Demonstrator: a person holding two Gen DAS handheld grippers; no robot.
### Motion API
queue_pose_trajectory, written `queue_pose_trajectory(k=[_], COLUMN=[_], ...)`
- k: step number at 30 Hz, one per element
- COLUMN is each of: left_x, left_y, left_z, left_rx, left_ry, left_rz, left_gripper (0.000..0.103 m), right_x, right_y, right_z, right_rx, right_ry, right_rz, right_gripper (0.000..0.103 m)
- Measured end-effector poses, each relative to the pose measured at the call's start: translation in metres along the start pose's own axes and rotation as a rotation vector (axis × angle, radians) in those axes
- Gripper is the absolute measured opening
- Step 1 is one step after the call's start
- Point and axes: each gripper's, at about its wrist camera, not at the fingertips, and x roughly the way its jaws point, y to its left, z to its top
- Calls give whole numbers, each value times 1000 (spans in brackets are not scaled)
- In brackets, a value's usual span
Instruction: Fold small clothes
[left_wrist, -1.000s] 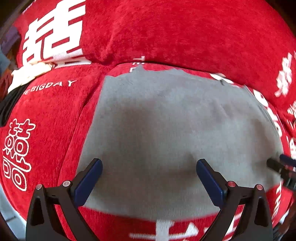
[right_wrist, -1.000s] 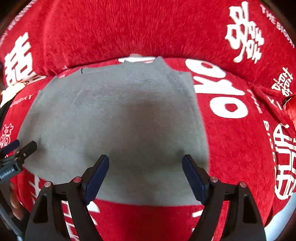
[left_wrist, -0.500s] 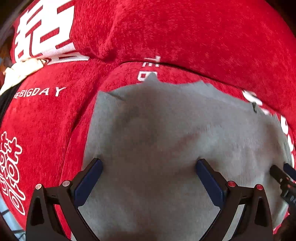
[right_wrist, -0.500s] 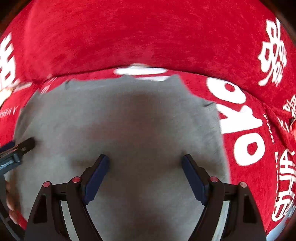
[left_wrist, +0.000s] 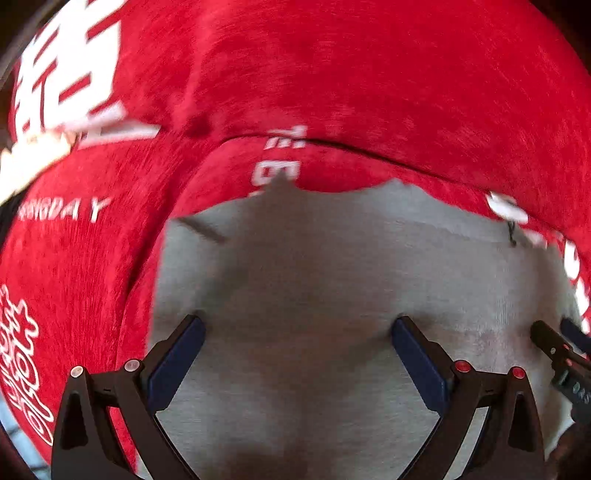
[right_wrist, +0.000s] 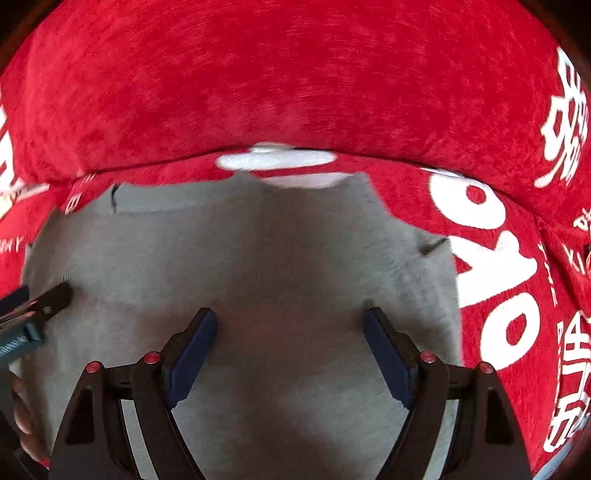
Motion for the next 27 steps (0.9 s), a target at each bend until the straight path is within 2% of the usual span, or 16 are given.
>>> queue_pose_trajectory(k=[3, 5, 10, 12, 13, 17, 19, 20, 21, 22, 23, 24, 27], left_x=[-18, -30, -25, -16, -13, -18, -20, -22, -25, -27, -29, -30, -31], left_y=[30, 60, 120, 122, 122, 92, 70, 59, 50, 46, 45, 48, 59], left_z=[-2, -9, -42, -54, -58, -64, -63, -62, -60, -59, -56, -54, -53], left_rx=[-39, -72, -142, -148, -151, -85, -20, 14, 40, 48, 48, 32, -8], left_ry=[-33, -50, 23, 81, 84, 24, 6, -11, -20, -25, -23, -15, -3], left_rz=[-19, -60, -166, -231, -267, -248, -226, -209, -204, -200, -208, -228, -266], left_gripper=[102, 102, 101, 101, 101, 101, 88, 68, 56, 48, 33, 29, 25], right_x=[-7, -19, -59, -66, -69, -69, -63, -63, -66, -67, -68, -68, -65], right_y=[-25, -40, -58, -58, -56, -27, -10, 1, 5, 11, 20, 25, 46], right_z=[5, 0, -44, -63, -72, -90, -90, -90, -92, -91, -88, -84, -70], right_rx=[38, 59, 102, 125, 128, 69, 12, -30, -53, -70, -90, -103, -141], right_ry=[-3, -23, -99, -104, -102, -106, -104, -102, -102, -105, -109, -109, -98], right_rz=[-3, -18, 64, 98, 107, 74, 52, 37, 34, 32, 33, 36, 48], right_gripper=[84, 84, 84, 84, 84, 84, 84, 84, 84, 84, 84, 84, 84])
